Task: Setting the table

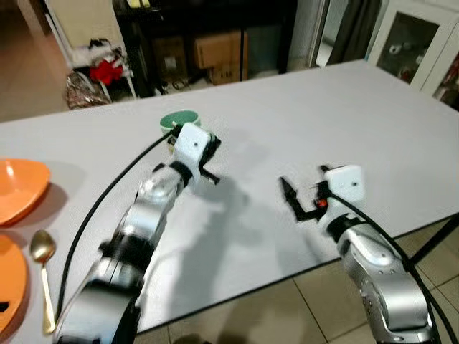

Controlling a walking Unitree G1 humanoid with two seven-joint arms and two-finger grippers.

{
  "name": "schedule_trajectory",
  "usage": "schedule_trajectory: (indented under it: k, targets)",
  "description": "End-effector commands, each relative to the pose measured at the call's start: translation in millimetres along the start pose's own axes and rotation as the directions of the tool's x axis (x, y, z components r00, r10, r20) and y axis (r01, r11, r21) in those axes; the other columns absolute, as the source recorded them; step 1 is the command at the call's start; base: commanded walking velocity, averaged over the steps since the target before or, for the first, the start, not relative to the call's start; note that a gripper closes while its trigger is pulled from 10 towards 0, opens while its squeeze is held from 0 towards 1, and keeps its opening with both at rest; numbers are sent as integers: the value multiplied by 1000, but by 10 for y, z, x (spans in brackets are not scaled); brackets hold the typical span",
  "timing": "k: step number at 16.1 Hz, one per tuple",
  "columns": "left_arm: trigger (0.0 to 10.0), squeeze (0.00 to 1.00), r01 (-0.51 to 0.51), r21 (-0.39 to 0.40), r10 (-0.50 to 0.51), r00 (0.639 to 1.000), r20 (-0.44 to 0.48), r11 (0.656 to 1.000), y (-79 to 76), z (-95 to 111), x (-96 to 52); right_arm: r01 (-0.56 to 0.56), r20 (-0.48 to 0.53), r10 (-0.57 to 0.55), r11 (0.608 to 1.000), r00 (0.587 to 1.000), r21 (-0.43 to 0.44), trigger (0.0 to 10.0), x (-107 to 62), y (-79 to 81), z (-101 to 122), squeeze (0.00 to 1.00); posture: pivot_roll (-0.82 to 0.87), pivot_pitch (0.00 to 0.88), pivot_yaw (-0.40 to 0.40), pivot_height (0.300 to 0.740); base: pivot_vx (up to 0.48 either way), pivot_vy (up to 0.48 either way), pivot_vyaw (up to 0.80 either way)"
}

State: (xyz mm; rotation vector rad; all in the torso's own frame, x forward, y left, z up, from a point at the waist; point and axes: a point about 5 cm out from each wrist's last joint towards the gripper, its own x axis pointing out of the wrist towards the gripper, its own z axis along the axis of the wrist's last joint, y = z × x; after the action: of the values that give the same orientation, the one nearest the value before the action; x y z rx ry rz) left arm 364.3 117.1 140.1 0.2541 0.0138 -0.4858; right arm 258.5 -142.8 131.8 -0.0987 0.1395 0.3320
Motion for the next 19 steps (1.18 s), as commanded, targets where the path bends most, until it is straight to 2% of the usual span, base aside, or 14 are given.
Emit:
schedule_trajectory:
  k: [1, 3, 5, 6, 8, 11, 17, 18, 19]
  targets:
    - [10000, 0, -28, 2, 28, 1000, 5, 1000, 51, 22, 25, -34, -17, 34, 999, 999, 1, 10000, 31, 14, -1, 0, 24, 0, 61, 740, 0, 0, 0]
    - [10000, 0, -38, 3, 39, 998, -41, 999, 46, -27, 121, -119, -23, 118, 991, 993, -55, 10000, 32, 43, 20, 0, -15, 0, 86, 740, 0, 0, 0]
    - [10000, 0, -58, 15, 59, 997, -48, 998, 39, -38, 156, -131, -30, 129, 988, 991, -87, 10000, -10, 44, 30, 0, -37, 0, 96, 740, 0, 0, 0]
    - [10000, 0, -67, -25, 66, 997, -50, 997, 26, -62, 173, -133, -32, 131, 986, 991, -103, 10000, -67, 45, 25, 0, -45, 0, 97, 740, 0, 0, 0]
    - [10000, 0, -68, -40, 66, 996, -65, 997, -17, -106, 185, -140, -29, 138, 985, 990, -99, 10000, -149, 69, 6, 0, -55, 0, 102, 740, 0, 0, 0]
    - [10000, 0, -51, -76, 46, 996, -76, 996, -101, -169, 191, -158, -37, 154, 982, 987, -104, 10000, -195, 123, -15, 0, -65, 0, 113, 740, 0, 0, 0]
    - [10000, 4, -48, -96, 39, 995, -92, 994, -251, -322, 152, -145, -42, 141, 984, 989, -102, 10000, -277, 174, -37, 0, -79, 0, 126, 740, 0, 0, 0]
    - [10000, 47, -41, -106, 31, 995, -91, 994, -268, -330, 150, -145, -42, 141, 984, 989, -103, 10000, -280, 170, -32, 0, -80, 0, 127, 740, 0, 0, 0]
    - [10000, 153, -35, -110, 25, 995, -92, 993, -289, -349, 144, -143, -41, 139, 984, 989, -105, 10000, -293, 165, -24, 0, -84, 0, 129, 740, 0, 0, 0]
